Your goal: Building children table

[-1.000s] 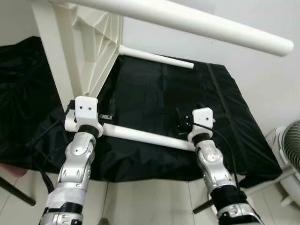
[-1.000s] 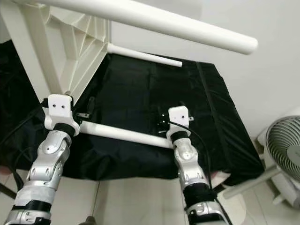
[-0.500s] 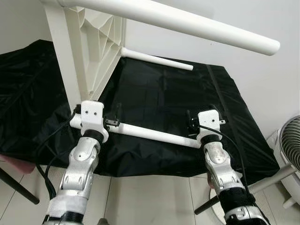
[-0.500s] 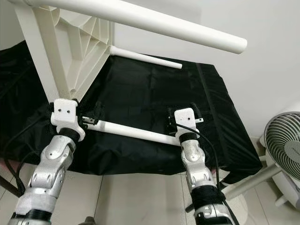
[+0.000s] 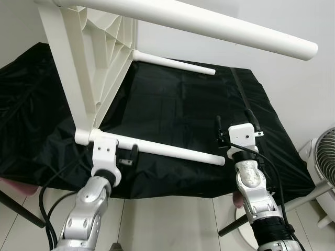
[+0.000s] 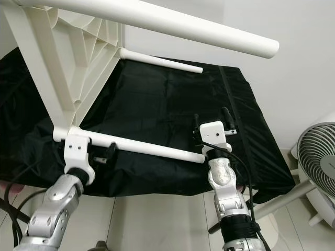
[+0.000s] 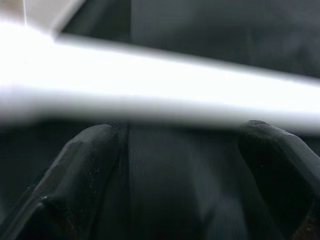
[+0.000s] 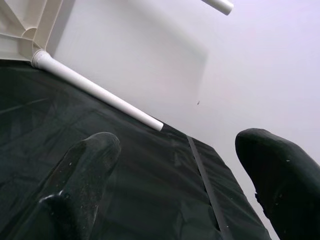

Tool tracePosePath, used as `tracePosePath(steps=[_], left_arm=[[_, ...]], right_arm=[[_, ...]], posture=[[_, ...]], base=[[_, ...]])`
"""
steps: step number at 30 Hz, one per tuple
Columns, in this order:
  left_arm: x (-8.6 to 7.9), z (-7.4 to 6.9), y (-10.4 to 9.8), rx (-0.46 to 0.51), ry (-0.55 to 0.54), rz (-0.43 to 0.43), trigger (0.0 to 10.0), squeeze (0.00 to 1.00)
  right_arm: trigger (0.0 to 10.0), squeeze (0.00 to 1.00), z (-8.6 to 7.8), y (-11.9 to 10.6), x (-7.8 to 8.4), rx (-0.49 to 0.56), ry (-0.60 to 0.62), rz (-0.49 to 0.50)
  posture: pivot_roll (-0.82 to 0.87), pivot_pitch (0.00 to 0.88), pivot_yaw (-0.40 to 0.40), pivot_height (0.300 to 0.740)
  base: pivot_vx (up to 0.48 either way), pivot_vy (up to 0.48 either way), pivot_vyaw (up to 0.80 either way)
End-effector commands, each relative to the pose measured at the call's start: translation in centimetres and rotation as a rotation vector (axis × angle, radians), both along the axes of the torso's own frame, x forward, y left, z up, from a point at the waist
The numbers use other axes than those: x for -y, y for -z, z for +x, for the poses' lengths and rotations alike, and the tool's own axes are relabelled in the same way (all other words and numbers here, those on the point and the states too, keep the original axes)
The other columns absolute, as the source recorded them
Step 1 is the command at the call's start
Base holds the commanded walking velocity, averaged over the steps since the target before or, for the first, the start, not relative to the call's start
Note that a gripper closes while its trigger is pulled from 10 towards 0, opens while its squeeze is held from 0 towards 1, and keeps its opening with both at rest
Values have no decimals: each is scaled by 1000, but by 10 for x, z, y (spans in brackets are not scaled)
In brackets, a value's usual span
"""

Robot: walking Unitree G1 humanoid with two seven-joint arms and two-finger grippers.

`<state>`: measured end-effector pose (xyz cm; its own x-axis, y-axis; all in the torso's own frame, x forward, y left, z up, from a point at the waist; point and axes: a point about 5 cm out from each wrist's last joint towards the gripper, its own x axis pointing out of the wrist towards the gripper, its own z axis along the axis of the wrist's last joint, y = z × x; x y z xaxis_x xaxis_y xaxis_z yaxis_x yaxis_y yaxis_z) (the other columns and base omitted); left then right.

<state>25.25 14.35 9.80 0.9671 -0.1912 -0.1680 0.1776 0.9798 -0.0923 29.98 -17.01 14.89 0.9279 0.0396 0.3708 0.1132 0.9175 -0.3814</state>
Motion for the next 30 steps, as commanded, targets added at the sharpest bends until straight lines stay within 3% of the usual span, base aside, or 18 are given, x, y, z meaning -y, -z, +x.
tracePosePath(steps=[1,10,15,18,20,24,28,30], left_arm=[[1,-5,-4,-13,-5,-43,10000,0],[-2,-8,-11,-31,-52,-130,10000,0],[0,8,-20,-15,-51,-173,10000,0],[1,11,-22,-13,-47,-174,10000,0],[1,17,-24,-12,-39,-174,10000,0],[1,19,-25,-12,-37,-174,10000,0],[1,25,-29,-17,-23,-176,10000,0],[0,28,-30,-14,-19,-176,10000,0]], right_arm=[[10000,0,-3,-3,-1,23,-4,-32],[10000,0,-5,-7,-8,56,-38,-73],[10000,0,-18,-14,-17,170,-55,-253],[10000,0,-22,-15,-16,197,-39,-274],[10000,0,-35,-28,-19,314,-7,-374],[10000,0,-40,-32,-20,357,3,-411],[10000,0,-56,-48,-31,527,30,-556],[10000,0,-56,-55,-35,562,30,-565]], posture=[[133,33,-65,740],[144,36,-74,740],[139,41,-76,740],[132,42,-72,740],[114,43,-55,740],[114,43,-55,740],[98,44,-33,740],[91,47,-17,740]], base=[[0,0,0],[0,0,0],[0,0,0],[0,0,0],[0,0,0],[0,0,0],[0,0,0],[0,0,0]])
